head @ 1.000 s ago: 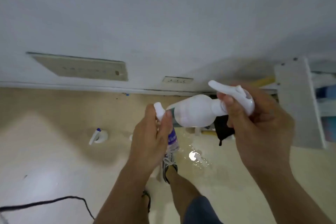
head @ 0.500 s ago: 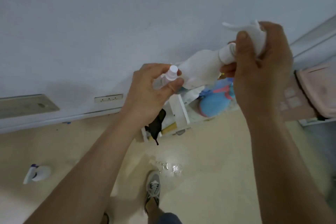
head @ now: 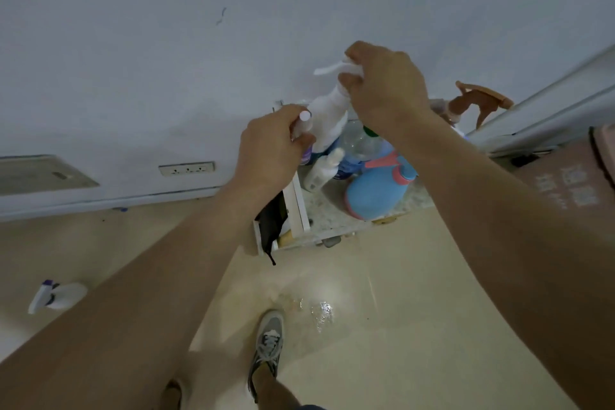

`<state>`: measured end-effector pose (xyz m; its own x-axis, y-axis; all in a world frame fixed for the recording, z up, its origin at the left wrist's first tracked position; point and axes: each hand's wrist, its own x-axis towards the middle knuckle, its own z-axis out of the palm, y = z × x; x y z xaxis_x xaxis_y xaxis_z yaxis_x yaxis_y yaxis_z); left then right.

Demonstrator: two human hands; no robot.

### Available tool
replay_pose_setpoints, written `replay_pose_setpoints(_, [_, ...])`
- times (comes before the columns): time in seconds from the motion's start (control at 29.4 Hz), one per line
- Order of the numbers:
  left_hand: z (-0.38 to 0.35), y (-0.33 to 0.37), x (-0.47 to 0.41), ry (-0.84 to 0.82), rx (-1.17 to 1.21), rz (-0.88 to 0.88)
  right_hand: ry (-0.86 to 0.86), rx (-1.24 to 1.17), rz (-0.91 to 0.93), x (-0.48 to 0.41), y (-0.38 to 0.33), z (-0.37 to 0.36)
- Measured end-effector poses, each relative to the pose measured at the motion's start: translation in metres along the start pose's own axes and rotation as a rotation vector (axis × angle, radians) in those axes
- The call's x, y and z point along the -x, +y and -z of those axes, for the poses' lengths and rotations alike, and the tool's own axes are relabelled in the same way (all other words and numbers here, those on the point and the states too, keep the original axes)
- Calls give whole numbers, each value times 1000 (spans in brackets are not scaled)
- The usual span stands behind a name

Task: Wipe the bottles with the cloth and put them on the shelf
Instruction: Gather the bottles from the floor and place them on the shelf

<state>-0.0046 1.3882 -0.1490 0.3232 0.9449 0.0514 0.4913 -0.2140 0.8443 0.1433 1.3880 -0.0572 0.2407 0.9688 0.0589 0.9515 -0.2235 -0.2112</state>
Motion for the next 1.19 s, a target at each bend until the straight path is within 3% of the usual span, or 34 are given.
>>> replay_pose_setpoints(0.14, [-22, 3, -11, -114, -190, -104, -2, 180, 94, -18, 4, 2])
replay_pose_setpoints(0.24, [-38, -13, -11, -170, -386, -194, 17, 139, 83, -26, 10, -2])
replay_pose_setpoints(0.41, [-55, -32, -9, -54, -594, -148, 30, 152, 87, -27, 14, -6])
replay_pose_setpoints(0.54, [-55, -26, -14, -128, -435, -32, -6, 218, 132, -21, 12, -12])
replay_pose_setpoints(0.65, [-50, -30, -11, -173, -225, 18, 141, 203, 194, -8, 1, -16])
replay_pose_setpoints(0.78, [-17, -43, 10, -46, -24, 34, 254, 19, 328, 16, -30, -23])
replay_pose_setpoints(0.88, [29, -72, 46, 61, 41, 159, 50, -152, 384, 29, -66, -41])
replay_pose_setpoints(0.99, [85, -123, 93, 97, 78, 328, -278, -210, 297, 36, -111, -73])
replay_pose_setpoints(1.19, [197, -258, 194, 162, -120, 695, -688, -389, 217, 77, -221, -209])
